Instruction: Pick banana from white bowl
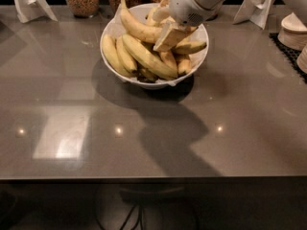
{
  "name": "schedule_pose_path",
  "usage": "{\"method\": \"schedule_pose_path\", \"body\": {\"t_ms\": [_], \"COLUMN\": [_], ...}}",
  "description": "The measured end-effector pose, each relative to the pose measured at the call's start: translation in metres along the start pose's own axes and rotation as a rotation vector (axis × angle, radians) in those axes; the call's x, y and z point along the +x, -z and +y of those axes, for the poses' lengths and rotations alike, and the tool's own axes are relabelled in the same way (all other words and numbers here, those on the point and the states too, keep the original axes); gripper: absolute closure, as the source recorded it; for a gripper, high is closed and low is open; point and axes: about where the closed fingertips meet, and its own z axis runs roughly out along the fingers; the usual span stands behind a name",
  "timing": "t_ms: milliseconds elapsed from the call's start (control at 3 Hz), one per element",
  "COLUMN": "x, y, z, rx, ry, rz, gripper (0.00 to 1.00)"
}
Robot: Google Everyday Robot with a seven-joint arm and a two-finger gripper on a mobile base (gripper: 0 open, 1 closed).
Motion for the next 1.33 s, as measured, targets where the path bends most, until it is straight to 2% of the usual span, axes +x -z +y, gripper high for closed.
{"method": "schedule_pose_path", "body": {"t_ms": [333,667,1000,1333], "x": [0.000,-0.001,-0.004,-0.005], "y": [-0.006,-0.006,0.003,0.008], "z": [-0.002,-0.003,-0.005,-0.006], "rx": [0.001,0.003,0.014,0.019], "ry": [0.005,0.010,0.018,0.022], "rz": [0.002,0.005,0.021,0.029], "gripper": [0.60,0.83,1.00,1.00]}}
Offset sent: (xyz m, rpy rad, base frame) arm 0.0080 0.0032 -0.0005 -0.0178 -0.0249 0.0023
